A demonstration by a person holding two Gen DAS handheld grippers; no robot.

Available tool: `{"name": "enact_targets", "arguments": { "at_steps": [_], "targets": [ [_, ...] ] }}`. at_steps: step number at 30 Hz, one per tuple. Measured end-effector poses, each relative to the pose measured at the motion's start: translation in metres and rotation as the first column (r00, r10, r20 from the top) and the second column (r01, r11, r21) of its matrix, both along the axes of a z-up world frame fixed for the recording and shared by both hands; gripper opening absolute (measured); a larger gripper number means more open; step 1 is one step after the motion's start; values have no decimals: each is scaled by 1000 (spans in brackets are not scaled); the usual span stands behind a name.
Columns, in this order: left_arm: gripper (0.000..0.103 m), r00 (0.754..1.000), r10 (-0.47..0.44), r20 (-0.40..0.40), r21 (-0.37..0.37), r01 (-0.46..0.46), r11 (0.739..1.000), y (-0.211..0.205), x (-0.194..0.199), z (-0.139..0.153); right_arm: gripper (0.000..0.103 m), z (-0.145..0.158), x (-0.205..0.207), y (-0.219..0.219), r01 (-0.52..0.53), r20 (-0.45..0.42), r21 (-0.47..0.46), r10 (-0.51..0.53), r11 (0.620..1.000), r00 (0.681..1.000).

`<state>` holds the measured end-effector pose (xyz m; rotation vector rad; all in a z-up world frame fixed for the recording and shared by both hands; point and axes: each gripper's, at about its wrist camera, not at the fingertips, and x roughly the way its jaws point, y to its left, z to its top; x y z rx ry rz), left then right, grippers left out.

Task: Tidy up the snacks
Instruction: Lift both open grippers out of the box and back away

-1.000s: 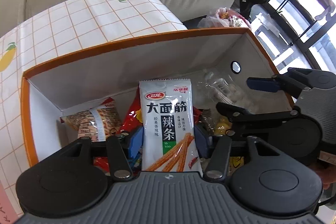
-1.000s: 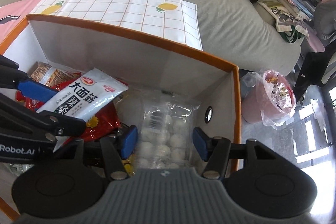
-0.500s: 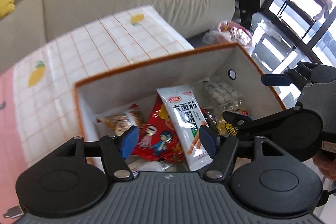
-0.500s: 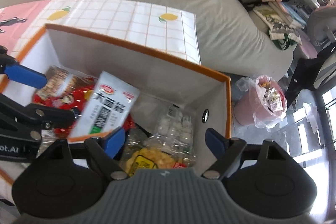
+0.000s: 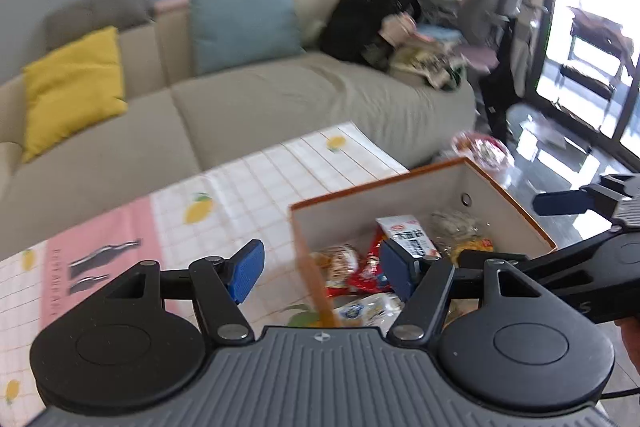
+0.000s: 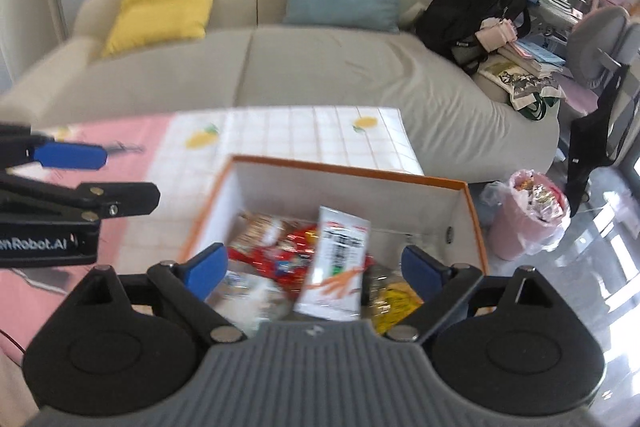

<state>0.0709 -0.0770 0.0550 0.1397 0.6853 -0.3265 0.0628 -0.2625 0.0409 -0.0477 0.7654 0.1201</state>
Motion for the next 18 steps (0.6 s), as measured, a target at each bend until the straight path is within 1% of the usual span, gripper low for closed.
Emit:
{"name": "enact_targets", "arguments": {
  "at_steps": [2, 4, 7, 10, 14, 18],
  "targets": [
    [81, 999, 33, 36, -5, -33, 999, 10, -17, 3, 95, 5, -17, 8, 13, 39, 17, -13, 1000, 999],
    [83, 996, 73, 58, -17, -72, 997, 20, -34, 4, 100, 9, -36, 18, 30, 71, 25, -32, 999, 997],
    [85, 989, 130, 74, -48, -126, 991, 34, -52, 2, 100, 10, -59, 29, 45, 108, 33, -49, 998, 993],
    [86, 977, 183, 109, -31, -181, 983, 42, -70, -1, 100, 9, -79, 39, 62, 130, 21, -64, 998, 989],
    [86, 966, 217, 140, -22, -216, 976, 47, -86, -2, 100, 6, -107, 48, 79, 161, -1, -78, 997, 984],
    [86, 968, 211, 138, -38, -207, 977, 52, -100, -3, 100, 1, -126, 55, 45, 191, -60, -33, 997, 981]
  ]
}}
